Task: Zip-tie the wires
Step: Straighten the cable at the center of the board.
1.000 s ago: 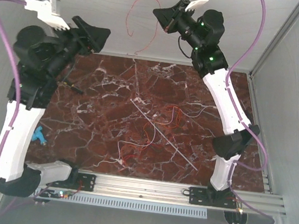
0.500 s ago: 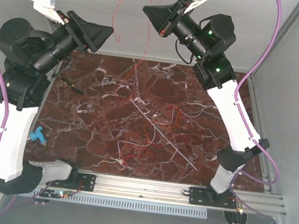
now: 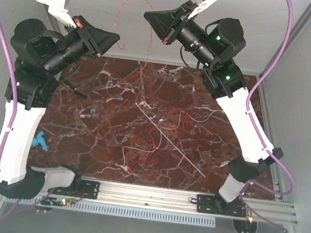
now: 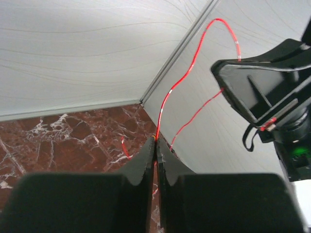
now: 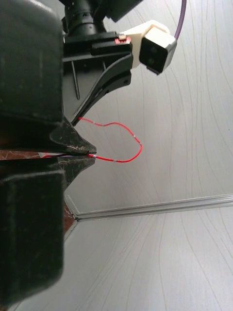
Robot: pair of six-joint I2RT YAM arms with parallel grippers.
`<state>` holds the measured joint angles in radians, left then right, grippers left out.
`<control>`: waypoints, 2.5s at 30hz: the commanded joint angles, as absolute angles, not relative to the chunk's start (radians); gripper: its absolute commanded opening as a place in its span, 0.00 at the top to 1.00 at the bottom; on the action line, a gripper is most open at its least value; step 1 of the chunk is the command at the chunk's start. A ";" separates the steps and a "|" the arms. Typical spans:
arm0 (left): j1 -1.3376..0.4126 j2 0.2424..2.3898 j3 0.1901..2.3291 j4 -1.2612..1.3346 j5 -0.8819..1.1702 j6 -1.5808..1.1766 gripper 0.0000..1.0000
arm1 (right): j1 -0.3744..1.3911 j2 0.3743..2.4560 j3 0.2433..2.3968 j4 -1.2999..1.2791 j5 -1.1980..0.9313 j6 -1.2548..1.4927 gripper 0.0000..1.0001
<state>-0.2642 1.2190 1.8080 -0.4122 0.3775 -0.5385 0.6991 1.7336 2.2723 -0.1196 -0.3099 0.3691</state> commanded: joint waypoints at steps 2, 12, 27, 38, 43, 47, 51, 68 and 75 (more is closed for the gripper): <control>-0.264 1.218 1.806 -0.350 0.376 -0.557 1.00 | 0.718 1.674 2.247 -0.087 -0.307 0.354 1.00; -0.264 1.164 1.760 -0.353 0.372 -0.560 1.00 | 0.719 1.629 2.104 -0.031 -0.264 0.354 0.96; -0.264 1.212 1.995 -0.373 0.327 -0.531 1.00 | 0.718 1.711 2.079 0.049 -0.296 0.383 0.80; -0.264 1.127 1.961 -0.475 0.064 -0.331 1.00 | 0.738 1.855 2.112 0.107 -0.369 0.492 0.74; -0.264 1.121 1.937 -0.513 -0.045 -0.306 1.00 | 0.759 1.888 2.109 0.089 -0.407 0.475 0.62; -0.264 1.131 1.939 -0.538 -0.119 -0.284 1.00 | 0.768 1.888 2.064 0.081 -0.432 0.470 0.50; -0.264 1.150 1.951 -0.567 -0.201 -0.255 1.00 | 0.770 1.880 2.028 0.072 -0.437 0.453 0.33; -0.264 1.303 2.192 -0.616 -0.223 -0.241 1.00 | 0.707 1.664 1.659 0.260 -0.279 0.282 0.02; -0.264 1.315 2.227 -0.603 -0.205 -0.256 1.00 | 0.700 1.613 1.511 0.438 -0.252 0.217 0.02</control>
<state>-0.2638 1.3045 2.1841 -0.6449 -0.2260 -0.2508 0.6991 1.6539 1.5673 0.2527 -0.2893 0.2829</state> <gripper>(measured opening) 0.004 0.980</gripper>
